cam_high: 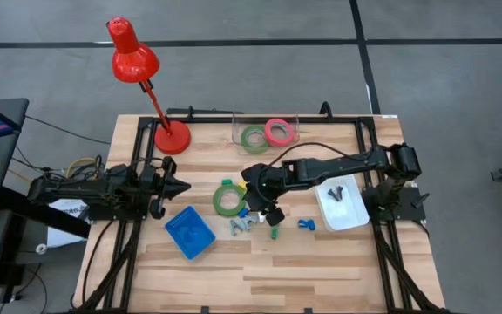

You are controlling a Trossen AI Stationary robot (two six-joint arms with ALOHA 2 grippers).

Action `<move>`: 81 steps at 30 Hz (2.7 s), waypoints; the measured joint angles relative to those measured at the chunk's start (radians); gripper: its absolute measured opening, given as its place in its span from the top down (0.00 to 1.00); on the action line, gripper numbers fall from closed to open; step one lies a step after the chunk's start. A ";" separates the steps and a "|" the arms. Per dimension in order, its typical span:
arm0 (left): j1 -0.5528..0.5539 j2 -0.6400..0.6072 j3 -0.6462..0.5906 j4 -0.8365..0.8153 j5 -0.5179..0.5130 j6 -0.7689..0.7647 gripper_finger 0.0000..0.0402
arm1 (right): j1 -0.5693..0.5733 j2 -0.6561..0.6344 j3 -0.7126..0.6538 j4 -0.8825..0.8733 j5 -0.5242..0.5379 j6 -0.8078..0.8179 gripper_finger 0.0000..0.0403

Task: Pick and place Stapler, Stapler remover, tape
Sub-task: Put the purple stapler remover into the white bin

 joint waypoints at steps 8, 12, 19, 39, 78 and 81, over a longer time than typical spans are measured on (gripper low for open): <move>0.000 0.000 0.000 0.005 0.000 0.000 0.98 | -0.024 0.000 -0.052 -0.009 0.000 0.025 0.50; 0.000 0.000 0.000 0.007 0.000 0.000 0.98 | -0.043 0.000 -0.074 -0.006 0.000 0.029 0.48; 0.000 0.000 0.000 0.010 0.000 0.000 0.98 | -0.089 0.000 -0.114 -0.013 -0.003 0.005 0.49; 0.000 0.000 0.000 0.010 0.000 0.000 0.98 | -0.040 0.000 -0.115 -0.226 -0.007 -0.238 0.64; 0.000 0.064 0.000 0.017 0.000 0.000 0.98 | -0.009 0.132 -0.113 -0.171 0.000 -0.325 0.81; 0.000 0.064 0.000 0.017 0.000 0.000 0.98 | -0.009 0.131 -0.112 -0.171 0.000 -0.325 0.87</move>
